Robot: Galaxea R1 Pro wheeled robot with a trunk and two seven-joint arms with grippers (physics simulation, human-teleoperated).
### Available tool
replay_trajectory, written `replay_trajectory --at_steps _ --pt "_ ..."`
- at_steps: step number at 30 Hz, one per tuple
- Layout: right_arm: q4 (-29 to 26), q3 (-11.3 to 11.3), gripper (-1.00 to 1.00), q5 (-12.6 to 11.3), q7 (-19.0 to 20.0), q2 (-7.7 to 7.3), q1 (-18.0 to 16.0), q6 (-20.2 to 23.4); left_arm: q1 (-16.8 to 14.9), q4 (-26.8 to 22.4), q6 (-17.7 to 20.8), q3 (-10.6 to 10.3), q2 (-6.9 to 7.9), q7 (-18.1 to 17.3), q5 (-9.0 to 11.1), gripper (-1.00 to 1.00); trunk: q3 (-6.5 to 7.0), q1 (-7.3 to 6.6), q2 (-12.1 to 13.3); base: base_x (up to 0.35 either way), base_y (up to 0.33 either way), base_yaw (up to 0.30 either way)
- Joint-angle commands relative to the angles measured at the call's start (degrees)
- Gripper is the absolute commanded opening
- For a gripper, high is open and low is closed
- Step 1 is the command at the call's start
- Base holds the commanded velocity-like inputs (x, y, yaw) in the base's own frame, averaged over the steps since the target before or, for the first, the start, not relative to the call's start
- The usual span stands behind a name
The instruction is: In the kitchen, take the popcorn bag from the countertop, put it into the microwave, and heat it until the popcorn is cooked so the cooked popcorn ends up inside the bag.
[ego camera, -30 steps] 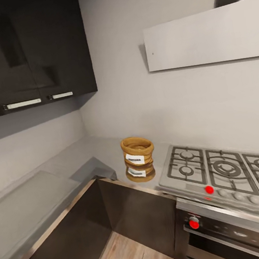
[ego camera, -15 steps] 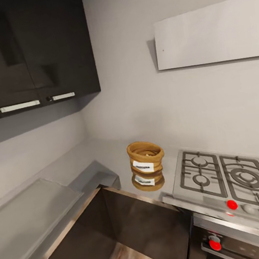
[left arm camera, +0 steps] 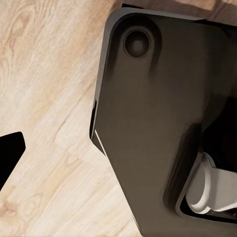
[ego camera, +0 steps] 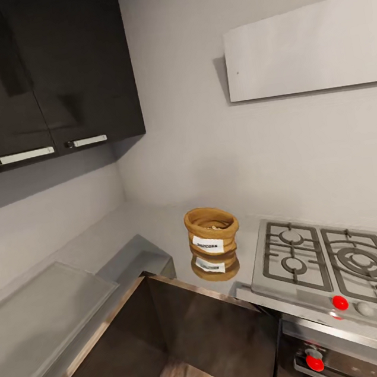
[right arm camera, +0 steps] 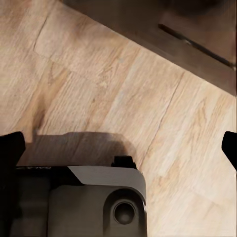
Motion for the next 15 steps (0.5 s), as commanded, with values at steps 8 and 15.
replay_trajectory --at_steps 8,15 --pt "-17.61 0.25 1.0 -0.1 7.06 0.01 -0.03 0.24 -0.04 0.03 -0.08 0.17 -0.11 -0.01 0.0 1.0 -0.11 0.02 -0.09 0.0 0.0 0.0" --pt "-32.67 4.74 1.0 -0.07 12.38 0.01 -0.03 0.78 -0.04 0.03 -0.08 0.16 -0.11 -0.01 0.01 1.0 -0.11 0.02 -0.09 0.0 0.0 0.0"
